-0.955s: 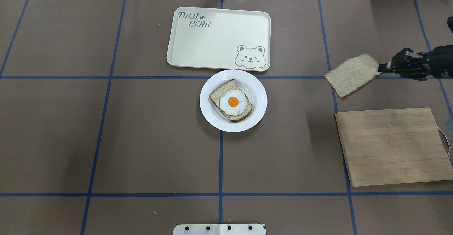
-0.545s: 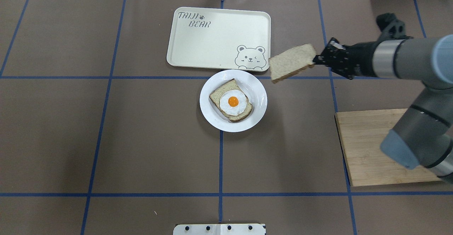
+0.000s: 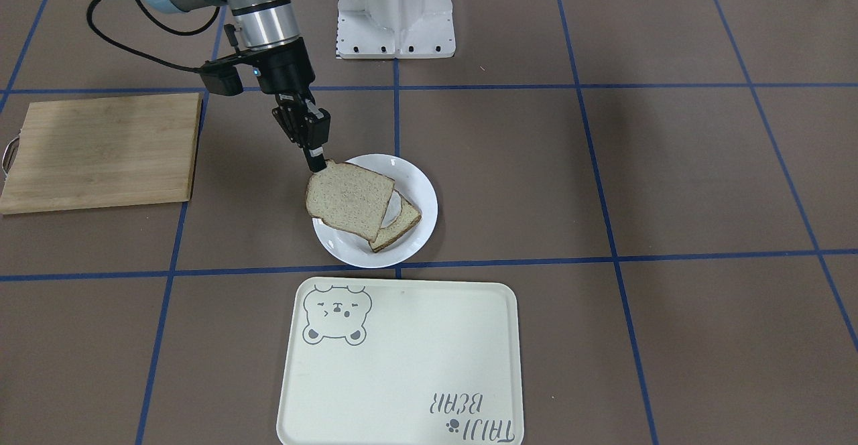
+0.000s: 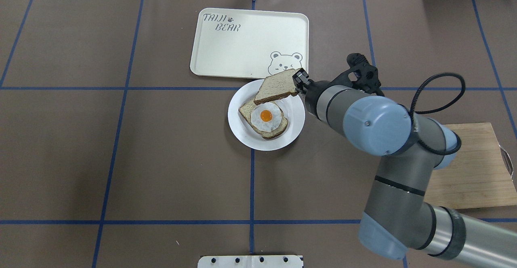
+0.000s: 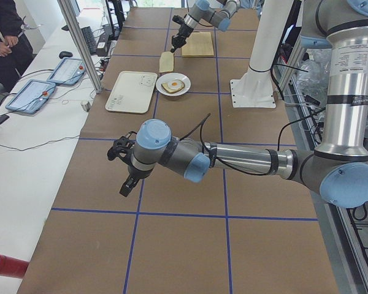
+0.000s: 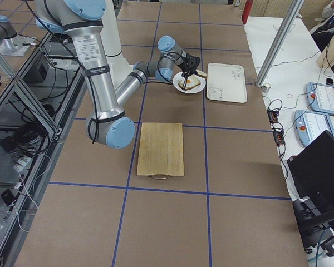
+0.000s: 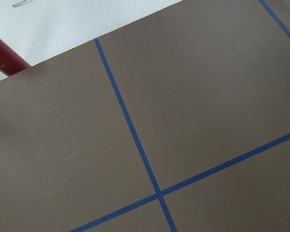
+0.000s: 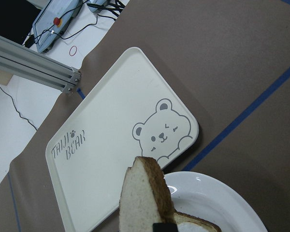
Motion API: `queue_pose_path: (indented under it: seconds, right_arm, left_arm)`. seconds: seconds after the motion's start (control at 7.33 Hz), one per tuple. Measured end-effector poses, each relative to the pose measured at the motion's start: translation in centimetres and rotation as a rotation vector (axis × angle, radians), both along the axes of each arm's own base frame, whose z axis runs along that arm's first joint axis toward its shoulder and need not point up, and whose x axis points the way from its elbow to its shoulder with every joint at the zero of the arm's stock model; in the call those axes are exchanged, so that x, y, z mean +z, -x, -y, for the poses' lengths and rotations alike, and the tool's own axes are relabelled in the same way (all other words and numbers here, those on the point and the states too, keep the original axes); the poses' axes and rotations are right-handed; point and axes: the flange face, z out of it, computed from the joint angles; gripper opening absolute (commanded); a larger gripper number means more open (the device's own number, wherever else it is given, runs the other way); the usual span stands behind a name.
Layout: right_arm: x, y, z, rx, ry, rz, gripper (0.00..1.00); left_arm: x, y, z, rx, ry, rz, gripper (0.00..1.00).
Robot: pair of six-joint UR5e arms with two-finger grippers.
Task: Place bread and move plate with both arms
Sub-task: 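Carry the bread slice with the right gripper over the white plate, then lower the bread onto the egg toast and open the right gripper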
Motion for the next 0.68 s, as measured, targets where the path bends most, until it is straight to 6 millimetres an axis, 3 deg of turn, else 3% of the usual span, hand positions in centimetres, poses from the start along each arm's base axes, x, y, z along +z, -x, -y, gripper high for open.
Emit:
queue_pose_path:
  seconds: [0.27,0.68]
  right_arm:
    - [0.7,4.2,-0.3,0.106,0.040,-0.015,0.00]
    - [1.2,7.6,-3.8,0.203,0.065,-0.023,0.00]
  left_arm:
    - [0.0,0.0,0.0,0.000,0.001,0.000,0.99]
    - [-0.1,0.0,0.2,0.000,0.000,0.000,0.99]
